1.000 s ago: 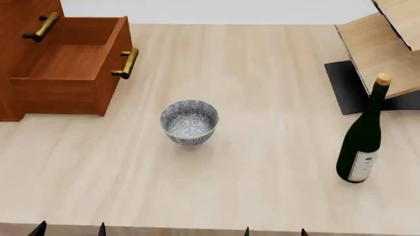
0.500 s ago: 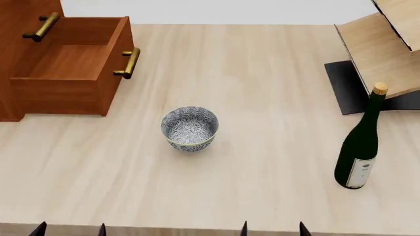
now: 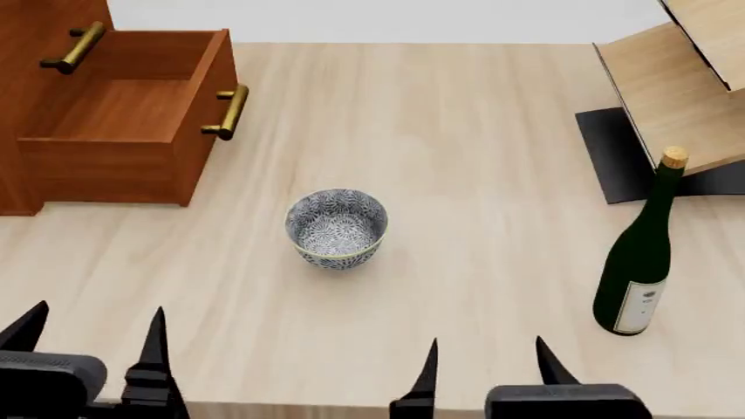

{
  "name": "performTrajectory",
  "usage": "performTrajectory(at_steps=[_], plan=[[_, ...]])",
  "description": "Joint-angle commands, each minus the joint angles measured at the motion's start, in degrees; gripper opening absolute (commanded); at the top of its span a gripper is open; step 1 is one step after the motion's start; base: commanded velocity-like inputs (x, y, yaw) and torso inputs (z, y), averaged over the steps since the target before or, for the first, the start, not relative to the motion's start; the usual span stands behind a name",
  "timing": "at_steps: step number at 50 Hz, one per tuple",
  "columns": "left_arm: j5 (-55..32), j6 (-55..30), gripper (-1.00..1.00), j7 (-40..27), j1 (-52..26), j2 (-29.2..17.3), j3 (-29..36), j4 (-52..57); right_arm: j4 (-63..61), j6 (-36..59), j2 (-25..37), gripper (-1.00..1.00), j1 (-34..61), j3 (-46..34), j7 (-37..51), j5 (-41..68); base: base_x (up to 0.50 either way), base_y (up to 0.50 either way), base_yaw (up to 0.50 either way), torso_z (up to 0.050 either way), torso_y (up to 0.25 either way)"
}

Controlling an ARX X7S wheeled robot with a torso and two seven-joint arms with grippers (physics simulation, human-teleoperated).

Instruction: Put the wine bottle in the bottom drawer of the cabinet.

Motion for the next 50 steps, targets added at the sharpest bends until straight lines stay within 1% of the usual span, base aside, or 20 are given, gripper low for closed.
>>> performTrajectory(at_steps=[1, 5, 11, 14, 16, 19, 20, 39, 40, 41, 43, 47, 50], plan=[[-3.2, -16.4, 1.00, -1.6, -7.5, -1.0, -0.6, 10.5, -6.1, 8.6, 1.2, 1.00, 3.6, -0.5, 0.9, 1.5, 0.00, 0.00, 0.00, 0.000, 0.000], [-4.7, -22.1, 1.00, -2.2, -11.3, -0.8, -1.9, 12.5, -8.6, 12.7, 1.5, 1.00, 5.8, -0.1, 1.2, 2.4, 0.00, 0.00, 0.00, 0.000, 0.000], [-6.1, -29.6, 1.00, -3.2, -16.7, -0.8, -1.9, 15.2, -10.3, 17.0, 1.7, 1.00, 8.8, 0.2, 1.4, 3.8, 0.00, 0.00, 0.00, 0.000, 0.000], [-7.6, -33.8, 1.00, -3.2, -19.5, 0.0, -3.0, 16.7, -10.9, 19.1, 1.6, 1.00, 10.6, 0.9, 1.5, 4.9, 0.00, 0.00, 0.00, 0.000, 0.000], [-7.7, -35.1, 1.00, -3.8, -21.2, -0.1, -3.2, 18.2, -11.7, 20.2, 1.7, 1.00, 11.7, 1.1, 1.7, 5.1, 0.00, 0.00, 0.00, 0.000, 0.000], [-10.0, -38.1, 1.00, -3.0, -22.5, 1.5, -6.5, 19.9, -12.3, 19.8, 1.7, 1.00, 11.6, 1.4, 1.9, 5.4, 0.00, 0.00, 0.00, 0.000, 0.000], [-10.0, -37.3, 1.00, -3.0, -21.9, 1.9, -7.2, 19.9, -11.3, 18.4, 1.9, 1.00, 11.1, 0.8, 1.9, 4.8, 0.00, 0.00, 0.00, 0.000, 0.000], [-11.4, -37.0, 1.00, -4.1, -21.9, 1.3, -7.2, 19.7, -11.1, 18.1, 2.5, 1.00, 11.1, 0.4, 2.7, 5.7, 0.00, 0.00, 0.00, 0.000, 0.000], [-10.6, -35.6, 1.00, -4.3, -21.6, 0.3, -6.8, 20.0, -11.3, 18.1, 2.4, 1.00, 11.1, 0.6, 3.0, 5.7, 0.00, 0.00, 0.00, 0.000, 0.000], [-10.7, -35.4, 1.00, -4.5, -21.5, 0.7, -7.9, 19.7, -11.4, 17.8, 2.4, 1.00, 11.1, 0.6, 3.0, 5.8, 0.00, 0.00, 0.00, 0.000, 0.000], [-13.0, -36.3, 1.00, -3.5, -21.8, 2.7, -12.6, 19.7, -11.8, 17.3, 2.7, 1.00, 10.7, 0.1, 3.0, 5.5, 0.00, 0.00, 0.00, 0.000, 0.000], [-14.5, -35.2, 1.00, -2.5, -21.7, 3.0, -15.9, 20.2, -12.2, 17.4, 2.9, 1.00, 10.4, -0.1, 3.2, 5.6, 0.00, 0.00, 0.00, 0.022, 0.000], [-14.5, -34.7, 1.00, -2.8, -21.7, 2.5, -16.1, 20.0, -12.8, 17.8, 3.2, 1.00, 10.4, 0.0, 3.4, 5.7, 0.00, 0.00, 0.00, 0.049, 0.000]])
